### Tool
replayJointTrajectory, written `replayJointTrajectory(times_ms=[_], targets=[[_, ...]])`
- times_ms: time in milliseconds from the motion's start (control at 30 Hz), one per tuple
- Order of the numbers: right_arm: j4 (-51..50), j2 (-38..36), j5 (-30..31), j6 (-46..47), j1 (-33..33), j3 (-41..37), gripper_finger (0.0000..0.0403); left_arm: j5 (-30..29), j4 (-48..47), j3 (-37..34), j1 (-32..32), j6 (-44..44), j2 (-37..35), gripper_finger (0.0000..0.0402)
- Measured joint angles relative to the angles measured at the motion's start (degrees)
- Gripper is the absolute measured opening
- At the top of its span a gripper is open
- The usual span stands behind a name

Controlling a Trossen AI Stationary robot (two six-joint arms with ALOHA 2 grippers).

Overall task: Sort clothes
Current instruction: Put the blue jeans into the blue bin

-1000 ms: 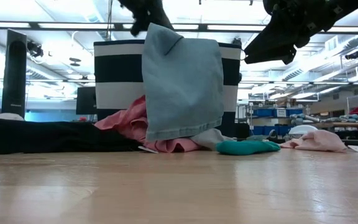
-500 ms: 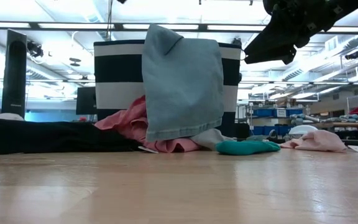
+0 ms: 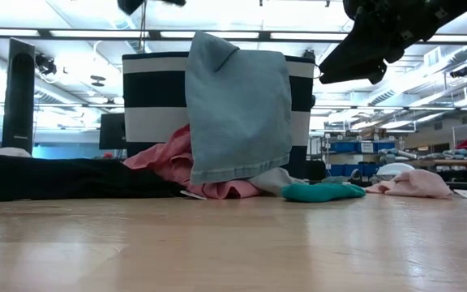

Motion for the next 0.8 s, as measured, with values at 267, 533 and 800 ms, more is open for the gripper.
replayJointTrajectory(times_ms=[267, 533, 800], targets=[[0.07, 0.0, -0.01, 0.33, 0.0, -0.01, 0.0175, -3.65, 13.73, -16.3, -4.2, -8.92, -2.19, 0.0119], [0.23, 0.0, -0.01, 0.38, 0.0, -0.02, 0.0175, -5.76, 33.66, -32.09, -4.11, -14.84, -1.49, 0.0119], [0.27, 0.0, -0.01, 0.48, 0.0, -0.02, 0.0175, -5.86, 48.45, -42.0, -3.6, -17.99, -1.53, 0.0119]])
